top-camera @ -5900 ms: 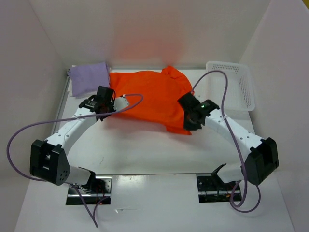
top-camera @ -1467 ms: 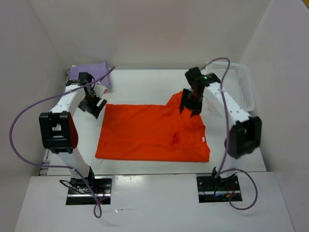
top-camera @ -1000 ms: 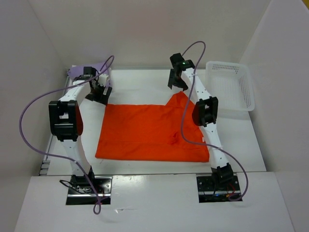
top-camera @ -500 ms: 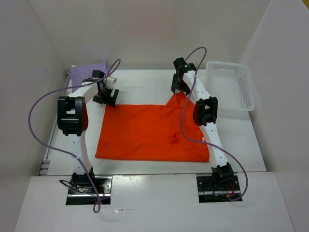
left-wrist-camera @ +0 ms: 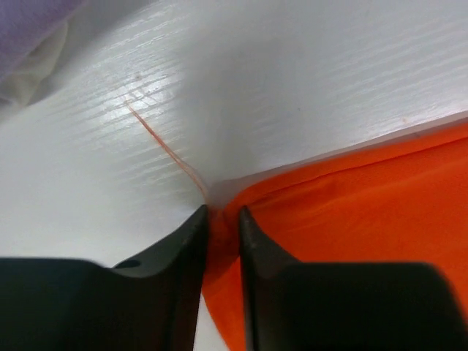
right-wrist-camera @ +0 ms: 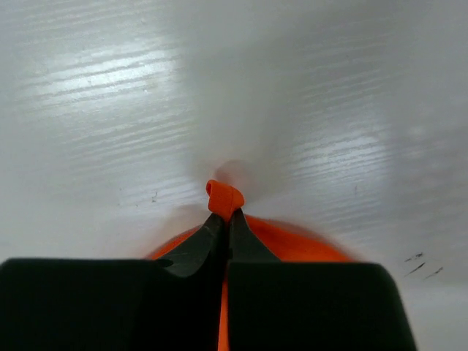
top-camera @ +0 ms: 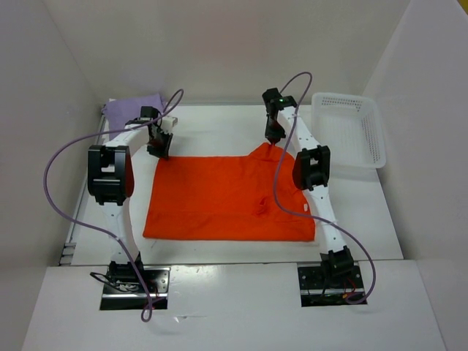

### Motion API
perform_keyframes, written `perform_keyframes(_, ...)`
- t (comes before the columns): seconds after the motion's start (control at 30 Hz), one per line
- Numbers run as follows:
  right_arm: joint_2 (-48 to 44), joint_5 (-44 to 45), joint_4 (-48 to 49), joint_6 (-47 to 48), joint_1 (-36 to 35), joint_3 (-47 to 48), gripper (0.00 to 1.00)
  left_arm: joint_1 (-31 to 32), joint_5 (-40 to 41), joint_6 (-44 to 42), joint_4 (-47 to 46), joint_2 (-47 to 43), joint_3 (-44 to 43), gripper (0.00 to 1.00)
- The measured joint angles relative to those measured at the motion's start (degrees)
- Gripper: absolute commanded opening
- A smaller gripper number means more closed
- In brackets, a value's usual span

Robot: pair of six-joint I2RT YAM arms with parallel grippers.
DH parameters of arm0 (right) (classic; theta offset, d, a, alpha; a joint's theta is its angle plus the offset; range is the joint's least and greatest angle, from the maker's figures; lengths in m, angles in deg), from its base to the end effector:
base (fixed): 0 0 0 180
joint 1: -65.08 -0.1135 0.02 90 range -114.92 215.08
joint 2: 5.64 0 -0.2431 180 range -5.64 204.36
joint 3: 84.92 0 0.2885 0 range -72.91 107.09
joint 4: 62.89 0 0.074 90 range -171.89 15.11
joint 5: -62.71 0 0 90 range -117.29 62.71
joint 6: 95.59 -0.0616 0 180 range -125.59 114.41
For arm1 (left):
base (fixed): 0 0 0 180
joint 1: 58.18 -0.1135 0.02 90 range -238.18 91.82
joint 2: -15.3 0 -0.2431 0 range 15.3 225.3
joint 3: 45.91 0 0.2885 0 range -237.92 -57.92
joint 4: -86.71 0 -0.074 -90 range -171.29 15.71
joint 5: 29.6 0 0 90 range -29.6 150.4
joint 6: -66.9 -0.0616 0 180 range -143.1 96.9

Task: Fold and stack the t-shirts
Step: Grap the side of the flattened tshirt furthest away from the robot with both arms, then fold the other side of the tshirt into a rectangle

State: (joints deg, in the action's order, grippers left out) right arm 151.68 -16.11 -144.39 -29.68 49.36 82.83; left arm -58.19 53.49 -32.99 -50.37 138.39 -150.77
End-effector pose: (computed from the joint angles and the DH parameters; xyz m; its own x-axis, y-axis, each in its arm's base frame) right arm 0.5535 0.1434 0.1323 -0.9150 0.1584 -0.3710 0.1843 0.9822 -0.0350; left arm 0.4920 -0.0073 0.1085 -0.8529 0.1704 -0.4934 0.2075 0.9780 -0.0209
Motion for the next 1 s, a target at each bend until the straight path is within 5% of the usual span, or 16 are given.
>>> perform_keyframes(0.07, -0.9, 0.0, 0.0, -0.1, 0.0, -1.6, 0.0, 0.1, -0.5, -0.1, 0.1, -0.2, 0.1, 0.12)
perform_keyframes(0.3, -12.0, 0.0, 0.2, 0.5, -0.5, -17.8, 0.0, 1.8, 0.5, -4.4, 0.2, -5.3, 6.1, 0.11)
perform_keyframes(0.7, -59.5, -7.1, 13.6, -2.3, -5.0, -73.3, 0.0, 3.6, 6.9, -20.6, -6.4, -28.3, 29.0, 0.09)
perform_keyframes(1.0, -62.7, -12.6, 21.0, -6.2, -5.4, -92.0, 0.0, 4.8, 6.7, -28.3, -8.0, -36.0, 37.5, 0.1)
